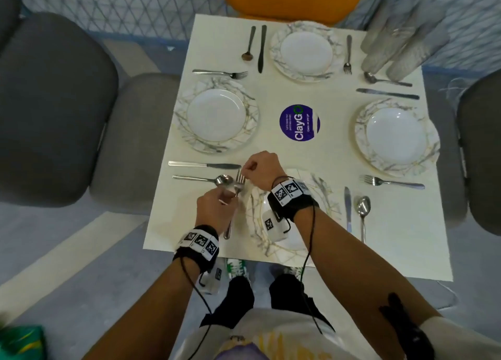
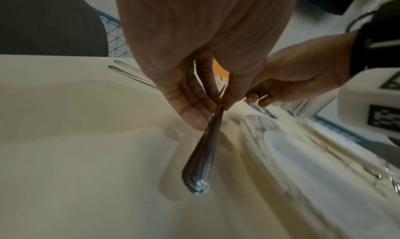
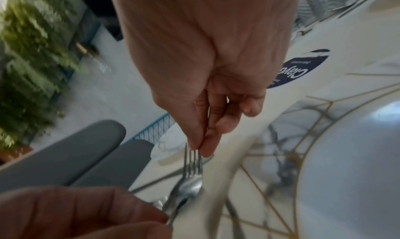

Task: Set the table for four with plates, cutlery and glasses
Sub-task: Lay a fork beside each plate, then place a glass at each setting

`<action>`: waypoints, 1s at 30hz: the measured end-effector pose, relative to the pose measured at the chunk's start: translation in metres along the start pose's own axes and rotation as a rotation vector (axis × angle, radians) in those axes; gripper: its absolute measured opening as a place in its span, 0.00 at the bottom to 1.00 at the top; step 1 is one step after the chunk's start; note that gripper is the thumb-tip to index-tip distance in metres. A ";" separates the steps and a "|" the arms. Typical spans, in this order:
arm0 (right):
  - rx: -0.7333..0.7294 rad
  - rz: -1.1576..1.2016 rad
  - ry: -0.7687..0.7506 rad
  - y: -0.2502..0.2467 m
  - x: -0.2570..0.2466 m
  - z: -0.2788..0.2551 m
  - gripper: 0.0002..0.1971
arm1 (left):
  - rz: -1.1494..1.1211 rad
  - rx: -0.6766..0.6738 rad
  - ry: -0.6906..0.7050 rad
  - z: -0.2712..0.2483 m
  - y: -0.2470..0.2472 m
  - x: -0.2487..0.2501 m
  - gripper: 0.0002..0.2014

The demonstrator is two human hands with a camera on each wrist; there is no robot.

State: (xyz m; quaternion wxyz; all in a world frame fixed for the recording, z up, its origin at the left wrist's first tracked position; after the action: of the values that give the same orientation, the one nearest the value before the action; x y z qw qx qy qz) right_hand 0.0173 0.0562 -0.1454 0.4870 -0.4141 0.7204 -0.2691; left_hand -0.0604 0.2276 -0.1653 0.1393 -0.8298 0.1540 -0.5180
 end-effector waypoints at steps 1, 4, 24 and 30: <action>-0.017 -0.036 -0.002 0.006 -0.001 0.001 0.04 | 0.021 0.003 -0.019 0.000 0.000 -0.005 0.02; -0.059 -0.300 -0.052 0.021 -0.008 0.005 0.06 | 0.055 -0.019 -0.074 -0.002 0.004 -0.020 0.01; -0.064 -0.522 -0.078 0.031 -0.007 0.011 0.09 | 0.027 -0.042 -0.090 -0.007 0.010 -0.027 0.06; -0.045 -0.481 -0.100 0.027 -0.005 0.008 0.09 | 0.039 -0.035 -0.086 -0.010 0.009 -0.023 0.06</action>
State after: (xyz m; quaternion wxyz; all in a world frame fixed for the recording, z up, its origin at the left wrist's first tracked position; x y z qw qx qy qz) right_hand 0.0160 0.0740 -0.1676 0.4348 -0.5970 0.5819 -0.3404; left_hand -0.0798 0.2279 -0.1839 0.1413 -0.8505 0.1729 -0.4762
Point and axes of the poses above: each hand's wrist, its own z-axis towards the middle knuckle, its own y-axis out of the palm, x = y × z, the point moved 9 cm from there along z, towards the middle knuckle, and after that the axes turned 13 degrees about -z, right-handed, at the moved point
